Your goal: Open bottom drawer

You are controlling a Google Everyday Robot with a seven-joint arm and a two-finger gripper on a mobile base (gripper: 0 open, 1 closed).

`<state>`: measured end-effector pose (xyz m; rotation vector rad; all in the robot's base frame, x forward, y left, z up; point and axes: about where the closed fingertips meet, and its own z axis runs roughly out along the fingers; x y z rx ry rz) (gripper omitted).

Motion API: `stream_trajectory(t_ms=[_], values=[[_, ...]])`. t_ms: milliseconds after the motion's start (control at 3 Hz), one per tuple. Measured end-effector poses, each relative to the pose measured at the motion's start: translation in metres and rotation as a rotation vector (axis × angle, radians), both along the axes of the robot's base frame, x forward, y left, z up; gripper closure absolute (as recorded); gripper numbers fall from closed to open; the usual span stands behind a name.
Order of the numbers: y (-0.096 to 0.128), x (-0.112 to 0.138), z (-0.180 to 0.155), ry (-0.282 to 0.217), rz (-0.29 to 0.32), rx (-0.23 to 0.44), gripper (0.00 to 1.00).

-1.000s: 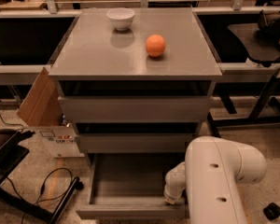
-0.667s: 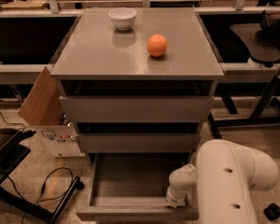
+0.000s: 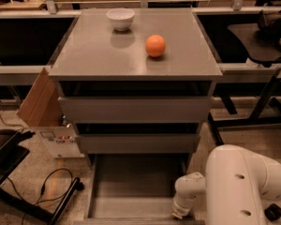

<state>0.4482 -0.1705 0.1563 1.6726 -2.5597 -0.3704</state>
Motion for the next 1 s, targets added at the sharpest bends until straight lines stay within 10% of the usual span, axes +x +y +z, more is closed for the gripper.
stream_trajectory(t_ms=[333, 1000], values=[[0.0001, 0.0026, 0.0000, 0.000, 0.000, 0.000, 1.00], [0.0008, -0.0014, -0.0027, 0.007, 0.001, 0.001, 0.59]])
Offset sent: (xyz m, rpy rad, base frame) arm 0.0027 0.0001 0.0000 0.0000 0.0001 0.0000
